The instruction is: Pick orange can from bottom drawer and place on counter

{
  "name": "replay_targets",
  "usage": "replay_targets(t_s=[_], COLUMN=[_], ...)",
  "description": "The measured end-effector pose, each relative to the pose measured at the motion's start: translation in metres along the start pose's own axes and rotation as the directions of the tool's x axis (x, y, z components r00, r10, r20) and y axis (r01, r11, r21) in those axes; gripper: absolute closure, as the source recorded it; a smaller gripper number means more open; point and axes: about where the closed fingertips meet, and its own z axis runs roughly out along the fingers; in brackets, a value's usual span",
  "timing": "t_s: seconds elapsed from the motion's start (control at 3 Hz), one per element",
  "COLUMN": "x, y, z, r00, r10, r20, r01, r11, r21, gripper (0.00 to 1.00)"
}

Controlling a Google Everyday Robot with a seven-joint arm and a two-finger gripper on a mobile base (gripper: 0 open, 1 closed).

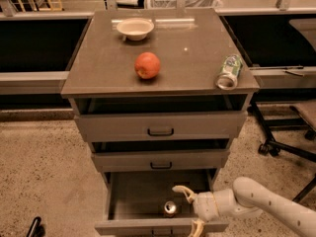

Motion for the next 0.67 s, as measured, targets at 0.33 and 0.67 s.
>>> replay_targets(t_s=[0.33, 0.67], x=[0.031, 0.08], y=[-0.015, -0.046], z=[-0.005, -0.001], r00=[0.998, 0.987], r10=[0.051, 0.161], r20=[0.032, -0.03], r01=[-0.056, -0.142], r11=[0.9875, 0.9356], r21=[0.148, 0.323], gripper=[0.0, 0.0])
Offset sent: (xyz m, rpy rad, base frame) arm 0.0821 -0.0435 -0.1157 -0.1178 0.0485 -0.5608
